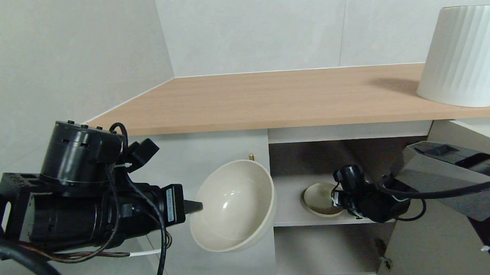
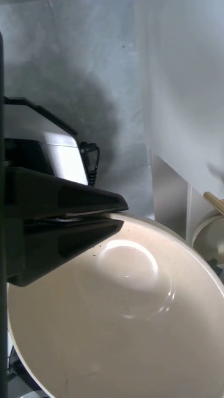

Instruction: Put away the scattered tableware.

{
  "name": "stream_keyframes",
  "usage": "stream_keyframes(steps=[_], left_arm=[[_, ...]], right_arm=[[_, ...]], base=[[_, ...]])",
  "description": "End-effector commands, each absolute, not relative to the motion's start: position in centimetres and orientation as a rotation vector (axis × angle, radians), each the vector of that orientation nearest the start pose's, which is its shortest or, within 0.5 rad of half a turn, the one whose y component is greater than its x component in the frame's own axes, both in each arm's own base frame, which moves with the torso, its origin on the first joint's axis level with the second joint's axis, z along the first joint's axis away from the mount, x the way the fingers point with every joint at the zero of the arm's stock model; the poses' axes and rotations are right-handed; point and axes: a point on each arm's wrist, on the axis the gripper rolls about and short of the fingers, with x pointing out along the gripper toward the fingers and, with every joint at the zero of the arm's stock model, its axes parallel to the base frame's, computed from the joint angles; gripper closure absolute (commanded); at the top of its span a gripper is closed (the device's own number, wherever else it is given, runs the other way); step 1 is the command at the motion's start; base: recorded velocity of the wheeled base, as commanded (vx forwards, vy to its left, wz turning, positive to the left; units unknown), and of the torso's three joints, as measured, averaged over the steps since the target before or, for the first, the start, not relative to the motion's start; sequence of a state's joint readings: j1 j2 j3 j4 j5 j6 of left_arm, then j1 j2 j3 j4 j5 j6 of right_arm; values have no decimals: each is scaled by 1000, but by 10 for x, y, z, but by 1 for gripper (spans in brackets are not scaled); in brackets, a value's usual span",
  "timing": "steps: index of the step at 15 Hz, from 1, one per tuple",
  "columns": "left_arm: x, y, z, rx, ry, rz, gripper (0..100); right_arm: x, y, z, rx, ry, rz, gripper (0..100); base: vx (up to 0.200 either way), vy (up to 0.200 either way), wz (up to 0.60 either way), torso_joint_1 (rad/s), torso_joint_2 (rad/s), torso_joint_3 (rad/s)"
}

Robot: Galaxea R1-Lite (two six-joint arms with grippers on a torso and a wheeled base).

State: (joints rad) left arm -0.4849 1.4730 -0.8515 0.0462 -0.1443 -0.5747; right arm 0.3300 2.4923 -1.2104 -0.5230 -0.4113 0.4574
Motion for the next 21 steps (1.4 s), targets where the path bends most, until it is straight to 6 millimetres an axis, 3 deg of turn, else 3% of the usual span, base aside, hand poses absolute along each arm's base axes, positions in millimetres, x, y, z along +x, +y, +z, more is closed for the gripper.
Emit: stream_keyframes(steps=[1,5,6,11,14,17,19,21], left_arm=[[209,-114,194,-420,821,-393,100],[209,-114,194,-420,821,-393,100],[209,-114,194,-420,821,-393,100],[211,-115,192,-418,830,-389,100],[222,-124,185,-401,860,-389,100],[232,-132,179,-382,882,-386,100],[236,-135,182,-280,919,-396,100],[235,-140,191,-210,957,-422,100]], right_arm=[[414,132,-35,162,671,-237,100],[415,132,-35,162,668,-239,100],[415,132,-35,162,668,-239,0],[413,132,-33,162,668,-239,0],[395,139,-8,155,664,-196,0],[365,152,39,146,712,-82,0],[320,149,101,108,800,119,0],[283,147,149,116,780,228,0]], base=[[0,0,0,0,0,0],[0,0,0,0,0,0],[0,0,0,0,0,0],[0,0,0,0,0,0],[0,0,0,0,0,0],[0,0,0,0,0,0],[0,0,0,0,0,0],[0,0,0,0,0,0]])
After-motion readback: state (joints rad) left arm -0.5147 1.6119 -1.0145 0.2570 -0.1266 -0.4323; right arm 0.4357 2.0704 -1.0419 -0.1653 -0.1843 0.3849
